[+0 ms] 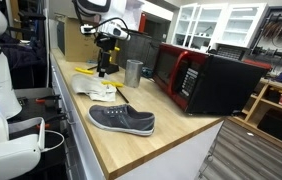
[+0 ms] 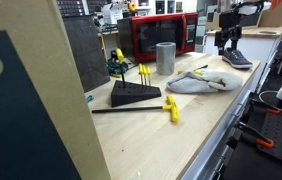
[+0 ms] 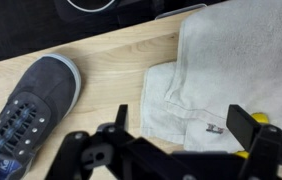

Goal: Pick up the yellow object on the towel, put it inside the metal tin and then put it on the black platform

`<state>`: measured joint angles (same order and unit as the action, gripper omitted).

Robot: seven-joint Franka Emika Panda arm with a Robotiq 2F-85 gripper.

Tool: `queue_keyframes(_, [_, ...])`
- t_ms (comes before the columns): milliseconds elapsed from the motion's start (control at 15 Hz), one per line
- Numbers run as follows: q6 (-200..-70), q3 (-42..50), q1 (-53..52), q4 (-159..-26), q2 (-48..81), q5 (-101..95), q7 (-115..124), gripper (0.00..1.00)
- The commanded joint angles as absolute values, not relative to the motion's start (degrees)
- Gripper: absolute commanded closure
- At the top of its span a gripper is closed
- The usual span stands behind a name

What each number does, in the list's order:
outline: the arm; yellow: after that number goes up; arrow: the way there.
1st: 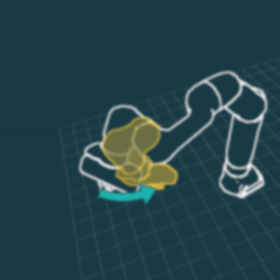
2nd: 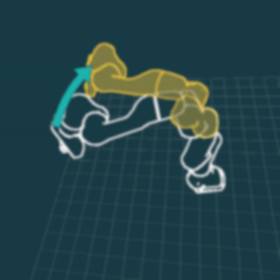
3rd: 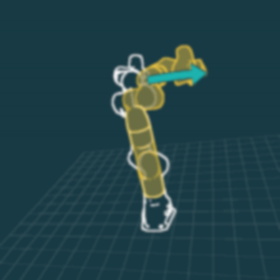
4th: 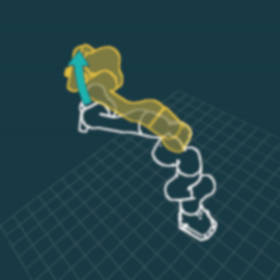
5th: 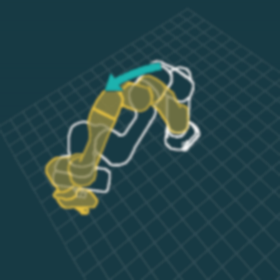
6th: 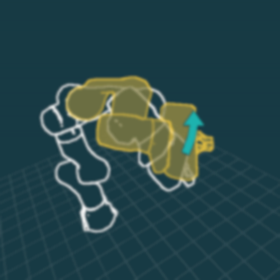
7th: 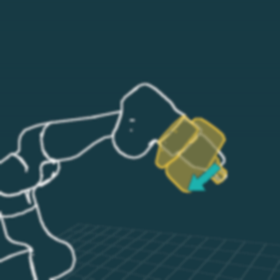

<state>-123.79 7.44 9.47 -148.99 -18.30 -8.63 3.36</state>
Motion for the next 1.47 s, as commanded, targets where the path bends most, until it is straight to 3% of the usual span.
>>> queue_keyframes(0, [-122.58, 7.05, 9.14, -142.16, -11.00, -4.71, 7.19, 0.00])
queue_keyframes(867, [-117.78, 3.90, 5.38, -128.94, 0.93, -0.42, 24.74, 0.00])
queue_keyframes(1400, [-122.78, 1.52, 0.99, -127.68, 5.34, -5.23, 21.45, 0.00])
